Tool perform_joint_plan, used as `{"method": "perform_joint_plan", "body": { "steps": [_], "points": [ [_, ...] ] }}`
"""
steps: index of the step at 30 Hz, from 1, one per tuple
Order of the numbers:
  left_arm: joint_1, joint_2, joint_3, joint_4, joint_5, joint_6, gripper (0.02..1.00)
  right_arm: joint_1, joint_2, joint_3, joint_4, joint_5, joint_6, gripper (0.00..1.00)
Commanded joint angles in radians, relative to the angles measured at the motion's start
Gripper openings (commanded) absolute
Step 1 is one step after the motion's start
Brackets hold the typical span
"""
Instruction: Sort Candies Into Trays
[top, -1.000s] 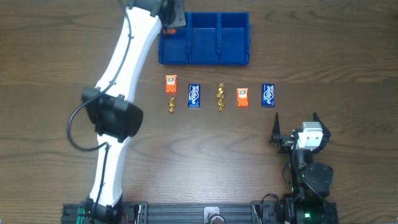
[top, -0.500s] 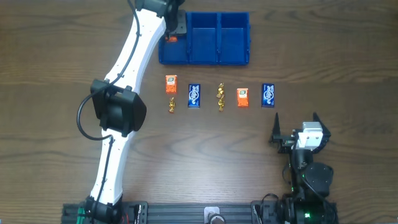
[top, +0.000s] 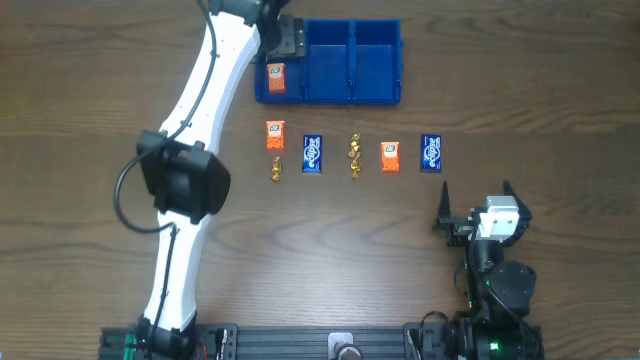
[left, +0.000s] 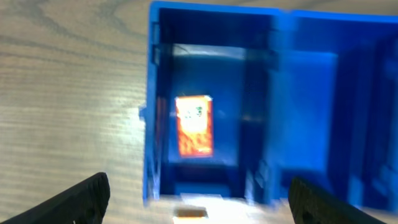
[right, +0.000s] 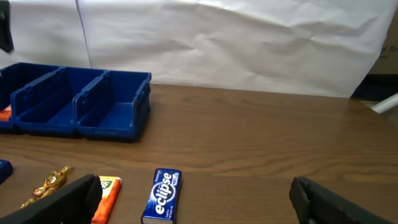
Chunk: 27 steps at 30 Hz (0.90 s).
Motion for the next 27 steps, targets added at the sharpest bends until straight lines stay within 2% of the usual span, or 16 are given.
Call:
{"method": "perform_joint_plan", "body": {
  "steps": [1, 2, 5, 10, 27],
  "points": [
    [-0.076, -0.386, -0.387, 0.143, -0.004, -0.036, 0.928, -0.003, -0.007, -0.004, -0.003, -0.005, -0.008, 1.0],
    [-0.084, -0.48, -0.547, 0.229, -0.01, -0.051, 0.925, -0.003, -0.007, -0.004, -0.003, -0.005, -0.008, 1.0],
    [-0.087, -0.603, -0.806, 0.355, -0.013, -0.073, 0.912, -0.003, -0.007, -0.004, -0.003, -0.005, -0.008, 1.0],
    [-0.091, -0.599, -1.03, 0.435, -0.037, -0.098, 0.877, -0.003, -0.007, -0.004, -0.003, -0.005, -0.008, 1.0],
    [-0.06, -0.363, -1.083, 0.554, 0.008, -0.131, 0.84, -0.003, -0.007, -0.004, -0.003, -0.005, -0.008, 1.0]
  ]
}}
